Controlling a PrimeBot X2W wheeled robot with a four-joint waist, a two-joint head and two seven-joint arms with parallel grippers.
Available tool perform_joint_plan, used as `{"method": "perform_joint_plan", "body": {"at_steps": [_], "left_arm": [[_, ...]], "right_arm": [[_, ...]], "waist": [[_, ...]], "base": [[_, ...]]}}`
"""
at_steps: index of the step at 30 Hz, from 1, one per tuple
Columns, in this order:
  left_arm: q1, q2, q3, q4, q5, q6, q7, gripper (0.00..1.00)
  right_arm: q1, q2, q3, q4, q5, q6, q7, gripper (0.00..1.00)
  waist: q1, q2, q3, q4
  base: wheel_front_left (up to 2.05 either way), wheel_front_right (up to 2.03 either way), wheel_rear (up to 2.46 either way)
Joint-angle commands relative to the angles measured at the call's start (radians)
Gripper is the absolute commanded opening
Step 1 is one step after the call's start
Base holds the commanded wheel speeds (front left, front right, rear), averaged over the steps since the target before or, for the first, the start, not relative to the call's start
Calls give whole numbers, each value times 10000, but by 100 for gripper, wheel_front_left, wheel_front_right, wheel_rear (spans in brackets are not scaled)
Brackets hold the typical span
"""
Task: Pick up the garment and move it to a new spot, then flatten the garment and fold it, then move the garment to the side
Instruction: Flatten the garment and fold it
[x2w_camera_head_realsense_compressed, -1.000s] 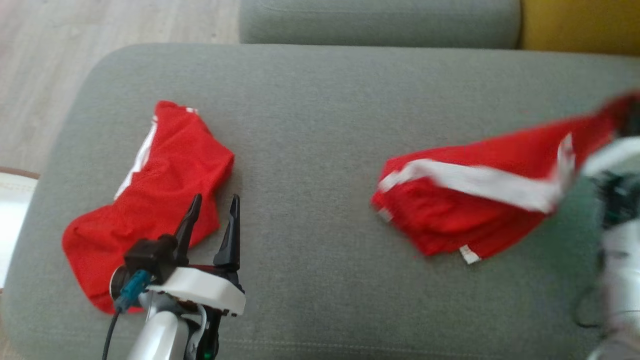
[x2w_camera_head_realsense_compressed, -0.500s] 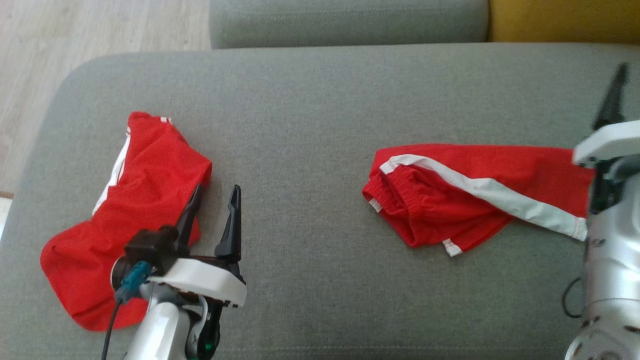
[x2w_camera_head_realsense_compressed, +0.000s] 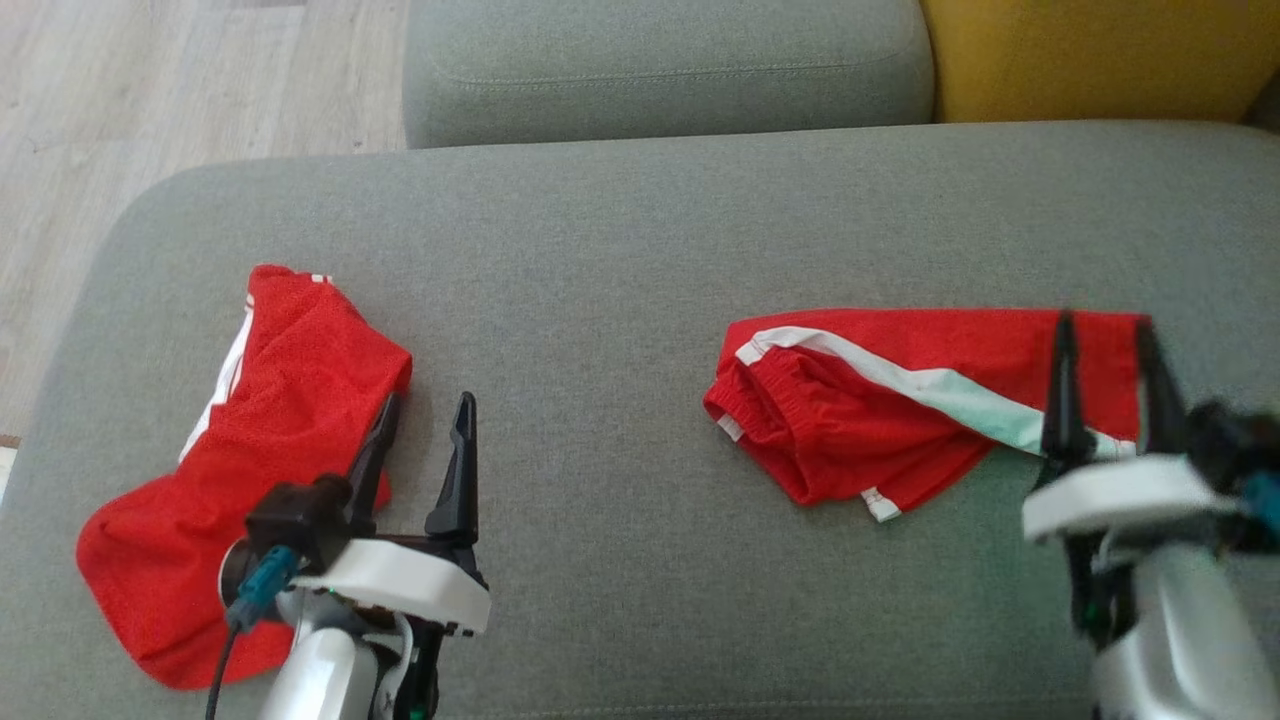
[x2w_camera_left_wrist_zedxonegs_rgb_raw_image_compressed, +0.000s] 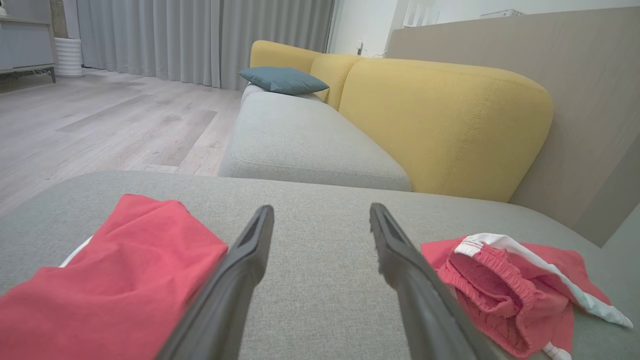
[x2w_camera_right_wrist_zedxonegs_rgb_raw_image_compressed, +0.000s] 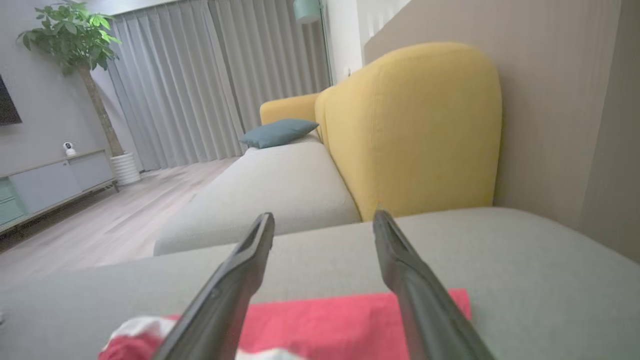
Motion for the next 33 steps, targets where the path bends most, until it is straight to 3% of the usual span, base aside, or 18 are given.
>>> {"method": "perform_joint_plan", "body": {"at_steps": [1, 10, 20, 30, 31, 32, 33], "left_arm": [[-360, 26, 321, -404, 38, 40, -122, 100], [-391, 26, 223, -417, 72, -17, -122, 100], [-524, 26, 122, -339, 90, -100, -122, 100], [-588, 26, 60, -273, 89, -112, -122, 100], [-579, 26, 65, -270, 91, -105, -122, 100], [-570, 26, 70, -265, 94, -99, -122, 100], [-560, 26, 77, -256, 98, -92, -122, 100]], "right_arm": [[-113, 5, 391, -459, 186, -7, -104, 100], [1130, 6, 1479, -807, 904, -7, 501, 100], [1315, 6, 2108, 897, 1950, -7, 2102, 100], [632, 6, 2956, 2205, 2988, -7, 2014, 100], [469, 6, 3121, 2430, 3018, -7, 1895, 11], [383, 6, 3161, 2537, 2961, -7, 1812, 0], [304, 6, 3151, 2651, 2884, -7, 1739, 0]], "waist": [[0, 0, 13, 4], [0, 0, 285, 228], [0, 0, 625, 525], [0, 0, 676, 666], [0, 0, 668, 661], [0, 0, 657, 654], [0, 0, 639, 644]], "base": [[0, 0, 0], [0, 0, 0], [0, 0, 0], [0, 0, 0], [0, 0, 0], [0, 0, 0], [0, 0, 0]]}}
